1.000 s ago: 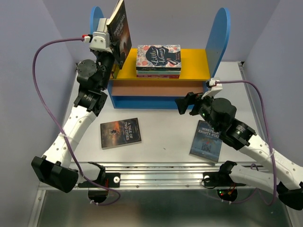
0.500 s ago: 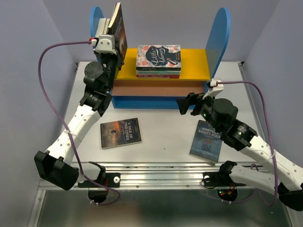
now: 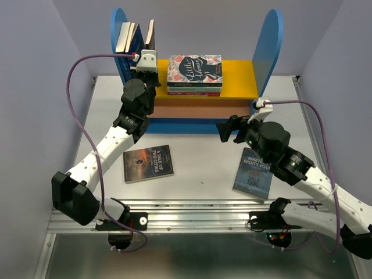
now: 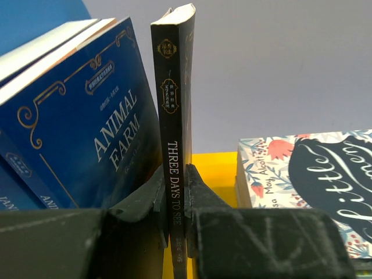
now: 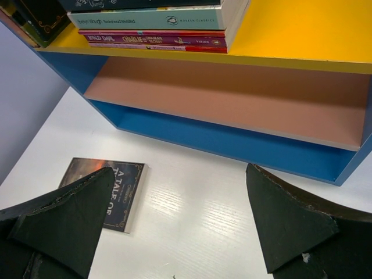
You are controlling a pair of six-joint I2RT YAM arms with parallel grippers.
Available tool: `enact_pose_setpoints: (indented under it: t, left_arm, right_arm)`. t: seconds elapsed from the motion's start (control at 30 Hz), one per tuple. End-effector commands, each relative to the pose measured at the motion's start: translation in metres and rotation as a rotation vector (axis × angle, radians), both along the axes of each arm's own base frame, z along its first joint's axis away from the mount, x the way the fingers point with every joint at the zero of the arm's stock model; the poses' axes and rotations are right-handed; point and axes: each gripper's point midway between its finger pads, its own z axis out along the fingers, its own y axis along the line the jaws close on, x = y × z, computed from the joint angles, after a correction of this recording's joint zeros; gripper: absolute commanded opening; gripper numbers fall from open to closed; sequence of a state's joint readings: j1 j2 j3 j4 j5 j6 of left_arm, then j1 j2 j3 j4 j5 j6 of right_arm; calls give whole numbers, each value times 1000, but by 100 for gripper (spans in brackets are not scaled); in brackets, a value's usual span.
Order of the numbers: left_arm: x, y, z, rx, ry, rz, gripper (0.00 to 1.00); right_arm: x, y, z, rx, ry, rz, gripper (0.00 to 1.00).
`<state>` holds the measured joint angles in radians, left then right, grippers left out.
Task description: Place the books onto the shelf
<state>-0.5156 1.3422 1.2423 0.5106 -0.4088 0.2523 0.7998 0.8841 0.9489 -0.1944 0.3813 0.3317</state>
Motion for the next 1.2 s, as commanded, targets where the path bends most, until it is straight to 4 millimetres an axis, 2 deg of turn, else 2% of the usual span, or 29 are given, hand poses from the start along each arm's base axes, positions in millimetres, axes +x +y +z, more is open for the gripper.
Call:
enact_pose_setpoints:
  t: [0.0, 0.4, 0.57, 0.67, 0.7, 0.73, 1.03, 1.13, 1.17]
  left_arm:
    - [-10, 18, 39, -83, -146, 70, 0]
    - [-6, 31, 9, -85, -97, 157, 0]
    - [-3, 30, -3, -101, -54, 158, 0]
    - [-1, 30, -8, -110, -46, 162, 9]
    - [1, 30, -9, -109, -44, 164, 13]
    - [1, 30, -9, -104, -41, 166, 22]
    - [0, 33, -16, -117, -24, 186, 23]
    - [-1, 32, -18, -99, -22, 173, 34]
    - [-2, 32, -18, -95, -21, 176, 34]
  right_arm:
    - [0, -3, 8, 10, -32, -6, 100]
    - [2, -5, 7, 1, -32, -20, 100]
    - [2, -6, 3, -7, -25, -23, 100]
    - [1, -6, 2, -9, -21, -20, 100]
    - [1, -6, 1, -11, -17, -22, 100]
    - [0, -8, 1, -12, -15, -24, 100]
    - [-2, -16, 2, -11, -22, -51, 100]
    - [-3, -15, 0, -23, -20, -41, 100]
    - [-3, -15, -1, -23, -20, -38, 100]
